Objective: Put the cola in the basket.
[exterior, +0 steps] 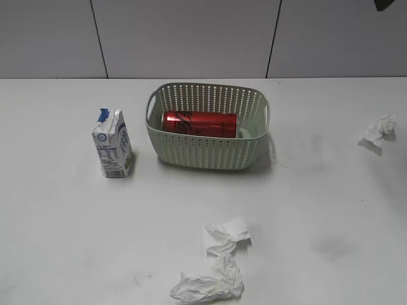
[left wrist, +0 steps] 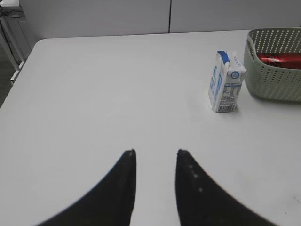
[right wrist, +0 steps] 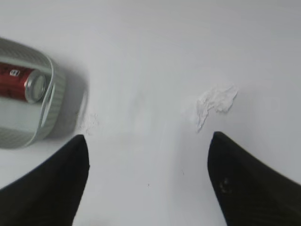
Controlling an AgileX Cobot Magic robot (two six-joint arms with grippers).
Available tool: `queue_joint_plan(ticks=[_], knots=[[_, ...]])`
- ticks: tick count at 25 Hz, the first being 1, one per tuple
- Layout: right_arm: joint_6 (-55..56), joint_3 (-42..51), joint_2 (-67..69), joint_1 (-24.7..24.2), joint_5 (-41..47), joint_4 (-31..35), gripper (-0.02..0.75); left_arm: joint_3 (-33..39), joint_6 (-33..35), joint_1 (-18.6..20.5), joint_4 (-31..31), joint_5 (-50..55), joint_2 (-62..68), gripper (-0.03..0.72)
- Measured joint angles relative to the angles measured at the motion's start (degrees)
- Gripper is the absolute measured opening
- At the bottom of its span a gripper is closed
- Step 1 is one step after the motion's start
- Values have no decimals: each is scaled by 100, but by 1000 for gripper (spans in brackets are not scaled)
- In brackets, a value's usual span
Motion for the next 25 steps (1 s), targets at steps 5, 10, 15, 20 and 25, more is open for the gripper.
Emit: queue_joint_plan(ticks=[5, 10, 15, 20, 25], knots=[[2, 1403, -1188, 0, 0, 0, 592, 0, 0, 0, 0, 0, 0, 229], [2, 2740, -2430, 0, 0, 5, 592, 0, 0, 0, 0, 0, 0, 229], [2, 4181, -3642, 0, -155, 5, 592, 0, 0, 0, 0, 0, 0, 229], [2, 5479, -4753, 0, -585, 5, 591, 0, 0, 0, 0, 0, 0, 229], [2, 6553, -5692, 0, -873, 5, 590, 0, 0, 0, 0, 0, 0, 229]])
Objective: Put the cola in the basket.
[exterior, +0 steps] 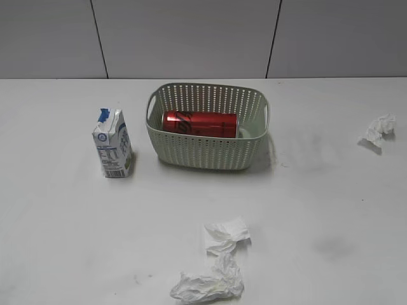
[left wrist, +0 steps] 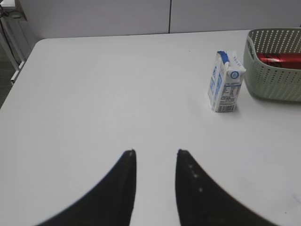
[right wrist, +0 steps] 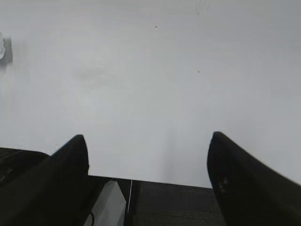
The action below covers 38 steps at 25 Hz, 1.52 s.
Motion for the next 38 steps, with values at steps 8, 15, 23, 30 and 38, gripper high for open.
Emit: queue_joint_plan(ticks=[8, 15, 23, 30, 38], knots=[[0, 1118, -1365, 0, -110, 0, 590, 0, 0, 0, 0, 0, 0, 232], [0, 1241, -2350, 0, -97, 5, 590, 0, 0, 0, 0, 0, 0, 232], [0, 1252, -3265, 0, -97, 5, 590, 0, 0, 0, 0, 0, 0, 232], [0, 1252, -3941, 0, -97, 5, 590, 0, 0, 0, 0, 0, 0, 232], [0, 1252, -4467, 0, -93, 6, 590, 0, 0, 0, 0, 0, 0, 232]])
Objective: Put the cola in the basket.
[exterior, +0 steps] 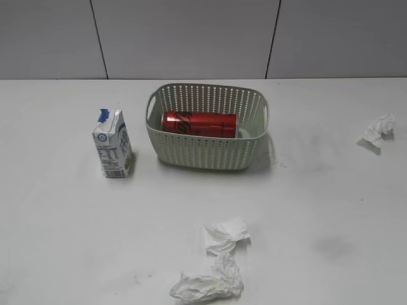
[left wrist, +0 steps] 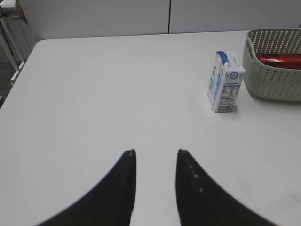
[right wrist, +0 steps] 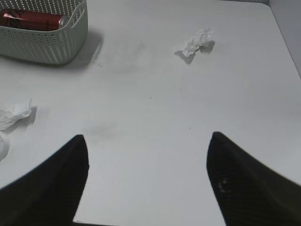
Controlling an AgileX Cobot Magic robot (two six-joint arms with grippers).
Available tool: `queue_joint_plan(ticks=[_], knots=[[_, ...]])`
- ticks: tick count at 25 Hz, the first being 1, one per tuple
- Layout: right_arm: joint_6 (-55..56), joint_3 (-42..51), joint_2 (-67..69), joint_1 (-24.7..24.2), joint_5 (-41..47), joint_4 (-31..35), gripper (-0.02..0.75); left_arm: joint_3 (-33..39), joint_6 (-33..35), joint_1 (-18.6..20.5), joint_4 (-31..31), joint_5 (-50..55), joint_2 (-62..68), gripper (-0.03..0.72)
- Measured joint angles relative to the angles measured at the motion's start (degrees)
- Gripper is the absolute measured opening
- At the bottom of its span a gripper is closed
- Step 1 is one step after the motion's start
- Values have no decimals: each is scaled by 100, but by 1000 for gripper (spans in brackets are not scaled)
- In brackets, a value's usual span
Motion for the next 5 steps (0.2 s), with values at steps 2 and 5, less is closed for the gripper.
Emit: queue_joint_plan(ticks=[2, 5], knots=[[0, 0, 0, 0, 0, 6, 590, 0, 0, 0, 0, 0, 0, 231], [0, 0, -5, 0, 0, 12, 590, 0, 0, 0, 0, 0, 0, 231]])
